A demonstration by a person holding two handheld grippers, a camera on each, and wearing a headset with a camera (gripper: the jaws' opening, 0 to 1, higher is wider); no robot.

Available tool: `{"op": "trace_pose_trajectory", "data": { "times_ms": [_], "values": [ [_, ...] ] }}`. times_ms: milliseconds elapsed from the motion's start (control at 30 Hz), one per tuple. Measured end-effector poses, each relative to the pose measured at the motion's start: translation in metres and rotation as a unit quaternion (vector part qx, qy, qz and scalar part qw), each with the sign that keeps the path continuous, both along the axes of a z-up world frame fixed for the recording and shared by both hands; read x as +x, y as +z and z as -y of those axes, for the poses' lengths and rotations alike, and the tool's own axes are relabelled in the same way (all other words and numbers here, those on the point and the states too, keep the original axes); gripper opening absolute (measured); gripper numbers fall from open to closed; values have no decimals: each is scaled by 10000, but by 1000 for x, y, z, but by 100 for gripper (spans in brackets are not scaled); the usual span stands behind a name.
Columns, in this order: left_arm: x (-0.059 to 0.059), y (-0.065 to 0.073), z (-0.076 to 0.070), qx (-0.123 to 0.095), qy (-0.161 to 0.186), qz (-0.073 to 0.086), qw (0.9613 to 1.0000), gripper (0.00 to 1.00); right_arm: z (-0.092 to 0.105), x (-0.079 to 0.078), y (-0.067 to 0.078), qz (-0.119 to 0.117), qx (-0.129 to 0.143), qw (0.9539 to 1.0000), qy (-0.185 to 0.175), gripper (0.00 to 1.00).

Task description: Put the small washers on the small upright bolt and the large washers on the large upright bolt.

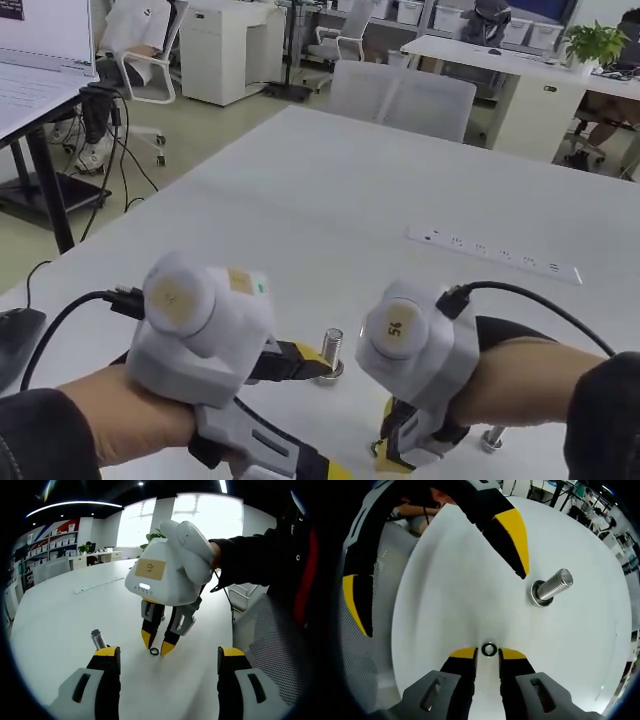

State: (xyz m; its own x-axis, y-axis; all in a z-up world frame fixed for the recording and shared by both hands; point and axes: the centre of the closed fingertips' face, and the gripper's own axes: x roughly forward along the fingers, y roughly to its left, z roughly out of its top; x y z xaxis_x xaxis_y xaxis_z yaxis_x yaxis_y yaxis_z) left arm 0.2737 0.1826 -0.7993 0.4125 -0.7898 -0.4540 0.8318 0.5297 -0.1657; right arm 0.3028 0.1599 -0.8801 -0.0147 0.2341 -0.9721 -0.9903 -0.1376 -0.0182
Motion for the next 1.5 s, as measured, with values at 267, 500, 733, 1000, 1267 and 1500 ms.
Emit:
{"op": "trace_pose_trajectory", "data": {
  "times_ms": [267, 500, 733, 1000, 1267, 1500],
  "values": [
    [0, 1, 0, -18, 3, 11, 10000, 79, 1, 1, 0, 8, 72, 10000, 1, 15],
    [0, 1, 0, -13, -2, 4, 10000, 79, 1, 1, 0, 17, 42, 10000, 14, 13],
    [0, 0, 0, -22, 3, -2, 10000, 79, 2, 2, -1, 12, 27, 10000, 0, 13],
    [0, -1, 1, -5, -27, -14, 10000, 79, 6, 1, 2, 35, 3, 10000, -28, 13],
    [-1, -1, 2, 0, -54, -25, 10000, 79, 18, -2, 11, 29, 33, 9999, -150, 13],
    [-2, -1, 4, 10, -108, -20, 9999, 79, 33, -7, 19, 29, 87, 9994, -319, 13]
  ]
}}
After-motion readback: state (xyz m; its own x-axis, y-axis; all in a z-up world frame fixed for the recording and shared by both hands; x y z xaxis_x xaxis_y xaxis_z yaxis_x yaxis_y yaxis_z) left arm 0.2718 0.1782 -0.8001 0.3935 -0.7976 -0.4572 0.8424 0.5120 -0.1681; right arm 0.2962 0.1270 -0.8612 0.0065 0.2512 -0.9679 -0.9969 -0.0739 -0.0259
